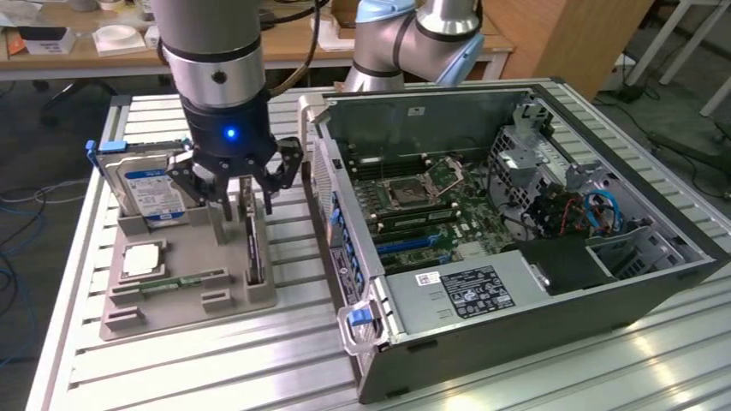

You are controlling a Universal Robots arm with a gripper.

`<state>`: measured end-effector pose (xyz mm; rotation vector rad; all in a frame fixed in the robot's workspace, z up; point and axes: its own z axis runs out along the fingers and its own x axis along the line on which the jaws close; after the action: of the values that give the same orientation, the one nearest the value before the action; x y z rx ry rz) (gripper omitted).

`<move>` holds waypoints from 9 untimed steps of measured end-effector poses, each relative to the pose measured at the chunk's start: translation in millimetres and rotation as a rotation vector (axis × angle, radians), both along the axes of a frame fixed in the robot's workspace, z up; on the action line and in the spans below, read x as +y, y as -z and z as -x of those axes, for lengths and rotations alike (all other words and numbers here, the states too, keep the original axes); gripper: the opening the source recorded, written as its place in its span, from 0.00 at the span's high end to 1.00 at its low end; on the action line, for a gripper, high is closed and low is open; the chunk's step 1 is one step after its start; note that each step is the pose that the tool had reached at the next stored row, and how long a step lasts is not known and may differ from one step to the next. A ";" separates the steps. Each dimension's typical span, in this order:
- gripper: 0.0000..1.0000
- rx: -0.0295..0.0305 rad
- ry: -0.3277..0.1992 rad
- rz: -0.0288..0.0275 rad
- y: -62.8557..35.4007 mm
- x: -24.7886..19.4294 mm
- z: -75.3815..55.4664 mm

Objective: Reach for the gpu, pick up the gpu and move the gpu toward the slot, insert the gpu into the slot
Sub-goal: 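Pick up the gpu and move the gpu toward the slot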

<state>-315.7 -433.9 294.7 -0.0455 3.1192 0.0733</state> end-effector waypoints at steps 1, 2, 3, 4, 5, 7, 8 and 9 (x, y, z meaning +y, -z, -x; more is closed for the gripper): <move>0.47 0.0000 -0.009 0.0000 1.8 0.0 0.0; 0.47 0.0000 -0.012 0.0000 3.6 0.0 0.0; 0.47 0.0000 -0.013 0.0000 5.4 0.0 -0.2; 0.47 -0.0001 -0.013 -0.0001 7.2 -0.1 -0.6; 0.47 0.0001 -0.013 0.0000 9.0 -0.1 -1.0; 0.47 0.0001 -0.012 0.0000 12.7 0.0 -1.5; 0.47 0.0001 -0.012 0.0000 14.5 0.0 -1.6; 0.47 0.0001 -0.012 0.0001 16.3 0.0 -1.6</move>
<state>-314.1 -433.8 278.4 -0.0649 3.1193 0.0734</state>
